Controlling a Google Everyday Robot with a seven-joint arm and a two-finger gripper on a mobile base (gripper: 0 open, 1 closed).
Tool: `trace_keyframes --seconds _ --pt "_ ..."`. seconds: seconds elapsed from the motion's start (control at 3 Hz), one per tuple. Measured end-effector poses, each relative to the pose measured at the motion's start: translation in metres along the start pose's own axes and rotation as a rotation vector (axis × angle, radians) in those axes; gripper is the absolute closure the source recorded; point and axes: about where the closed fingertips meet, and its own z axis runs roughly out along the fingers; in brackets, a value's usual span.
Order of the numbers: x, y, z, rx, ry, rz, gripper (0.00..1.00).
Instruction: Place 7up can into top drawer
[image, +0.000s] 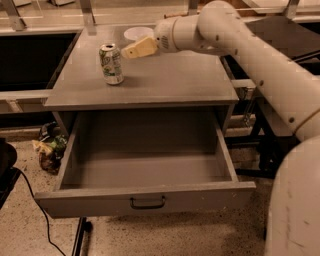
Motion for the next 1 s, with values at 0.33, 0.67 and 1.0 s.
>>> trace_keyframes --seconds 0.33,0.67,1.0 --pt "-0.002 0.009 0.036 -0.022 -0.056 0.040 0.00" --pt "-0.001 0.021 0.064 -0.064 -0.092 0.086 0.00" --pt "0.000 0.035 0.082 -0.106 -0.092 0.113 0.00"
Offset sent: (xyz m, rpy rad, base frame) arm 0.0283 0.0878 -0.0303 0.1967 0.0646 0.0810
